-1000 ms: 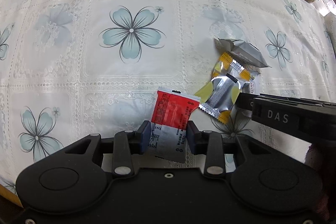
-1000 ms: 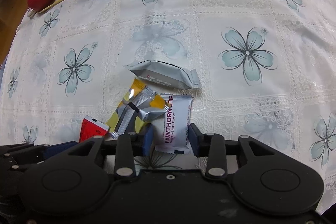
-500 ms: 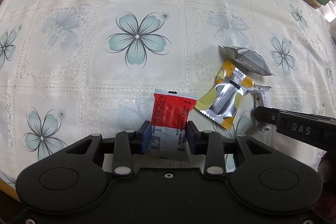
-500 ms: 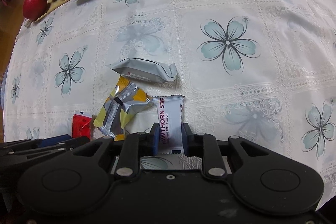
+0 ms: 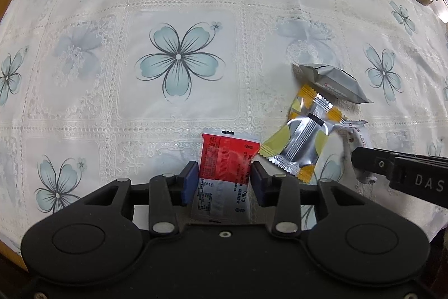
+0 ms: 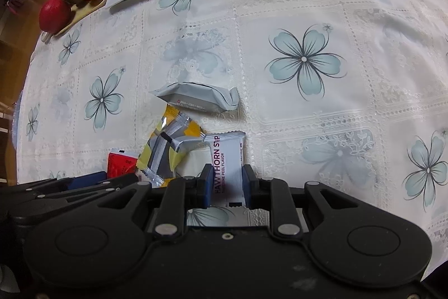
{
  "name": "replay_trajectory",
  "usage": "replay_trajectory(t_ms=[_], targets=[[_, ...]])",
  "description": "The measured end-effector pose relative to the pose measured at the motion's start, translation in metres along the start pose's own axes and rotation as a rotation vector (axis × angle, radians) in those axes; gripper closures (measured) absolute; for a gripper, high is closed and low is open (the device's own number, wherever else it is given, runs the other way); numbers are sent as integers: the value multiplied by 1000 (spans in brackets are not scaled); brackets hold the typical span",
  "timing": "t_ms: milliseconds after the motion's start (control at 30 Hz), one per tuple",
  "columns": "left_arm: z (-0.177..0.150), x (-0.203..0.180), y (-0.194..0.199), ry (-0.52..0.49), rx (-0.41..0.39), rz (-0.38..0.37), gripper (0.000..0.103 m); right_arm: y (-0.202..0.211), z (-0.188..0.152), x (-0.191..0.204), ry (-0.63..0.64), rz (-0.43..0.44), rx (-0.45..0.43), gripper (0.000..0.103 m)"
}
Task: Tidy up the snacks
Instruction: 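Carry the red-white packet and hawthorn strip over the gold tray with both tools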
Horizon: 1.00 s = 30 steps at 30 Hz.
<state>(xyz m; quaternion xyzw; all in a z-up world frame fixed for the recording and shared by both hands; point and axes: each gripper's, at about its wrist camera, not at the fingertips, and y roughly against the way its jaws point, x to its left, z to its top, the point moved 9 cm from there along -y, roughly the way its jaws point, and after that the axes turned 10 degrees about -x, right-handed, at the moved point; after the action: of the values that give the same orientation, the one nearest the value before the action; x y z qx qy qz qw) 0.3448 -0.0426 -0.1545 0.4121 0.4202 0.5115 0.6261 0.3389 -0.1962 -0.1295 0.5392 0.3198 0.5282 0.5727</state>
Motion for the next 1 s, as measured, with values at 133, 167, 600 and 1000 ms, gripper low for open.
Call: replay_trajectory(t_ms=[133,167,600,1000], targets=[[0,5,5,95,31,-46,62,4,1,-5,-12,2,-4,80],[1,5,8,107,30,-55,62,6,0,-6,-20,6,-6,80],[-41,-3,76,106,-21,-84,62,82,-31,-14,-91,104,-119,80],[-118,-16,109,46,22,-95,62,133,-131,-7,-95,189,-86,80]])
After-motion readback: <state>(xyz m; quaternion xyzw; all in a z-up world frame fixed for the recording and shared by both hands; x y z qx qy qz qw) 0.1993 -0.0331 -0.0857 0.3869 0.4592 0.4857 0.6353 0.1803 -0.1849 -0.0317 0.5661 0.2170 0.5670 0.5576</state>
